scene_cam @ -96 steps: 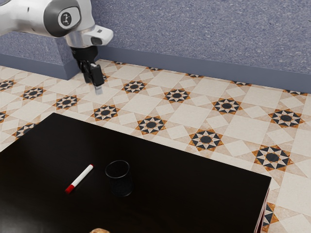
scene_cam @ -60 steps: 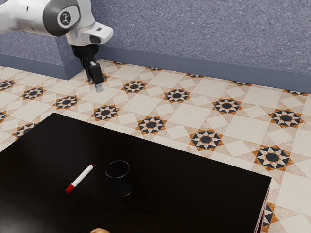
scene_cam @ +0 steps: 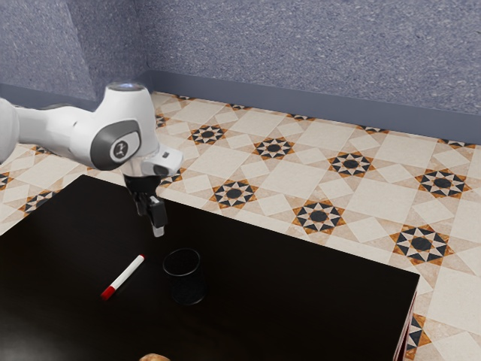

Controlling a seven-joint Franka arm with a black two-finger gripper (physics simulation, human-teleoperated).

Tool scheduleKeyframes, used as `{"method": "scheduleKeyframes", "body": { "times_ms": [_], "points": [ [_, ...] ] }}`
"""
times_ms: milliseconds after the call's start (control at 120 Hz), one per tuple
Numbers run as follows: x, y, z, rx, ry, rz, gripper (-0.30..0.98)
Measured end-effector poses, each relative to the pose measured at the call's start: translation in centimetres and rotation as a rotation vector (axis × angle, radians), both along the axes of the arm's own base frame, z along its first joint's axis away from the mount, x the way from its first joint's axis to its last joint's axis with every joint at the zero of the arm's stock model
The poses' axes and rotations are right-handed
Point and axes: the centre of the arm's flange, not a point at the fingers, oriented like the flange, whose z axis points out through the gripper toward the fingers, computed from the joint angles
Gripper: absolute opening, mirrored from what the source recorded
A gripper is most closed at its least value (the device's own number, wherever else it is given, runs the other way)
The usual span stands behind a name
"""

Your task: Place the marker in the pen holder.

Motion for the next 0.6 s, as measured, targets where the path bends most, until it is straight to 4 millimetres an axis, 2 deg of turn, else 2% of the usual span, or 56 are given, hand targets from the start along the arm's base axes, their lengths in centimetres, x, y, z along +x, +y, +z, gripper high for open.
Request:
{"method": "scheduleKeyframes", "body": {
  "times_ms": [75, 167, 208, 242, 317, 383, 500, 600],
  "points": [
    [0.8, 1.8, -1.6, 0.000, -0.029, 0.046, 0.68],
    [1.6, 8.0, -2.3, 0.008, -0.068, 0.165, 0.69],
    [1.8, 9.4, -3.0, 0.011, -0.073, 0.194, 0.69],
    [2.0, 9.4, -3.4, 0.013, -0.080, 0.195, 0.69],
    [2.7, 7.7, -5.3, 0.014, -0.087, 0.168, 0.69],
    [3.1, 7.9, -7.0, 0.014, -0.089, 0.176, 0.68],
    [3.3, 8.9, -8.7, -0.007, -0.099, 0.228, 0.49],
    [1.9, 8.6, -10.1, -0.039, -0.105, 0.281, 0.40]
  ]
}}
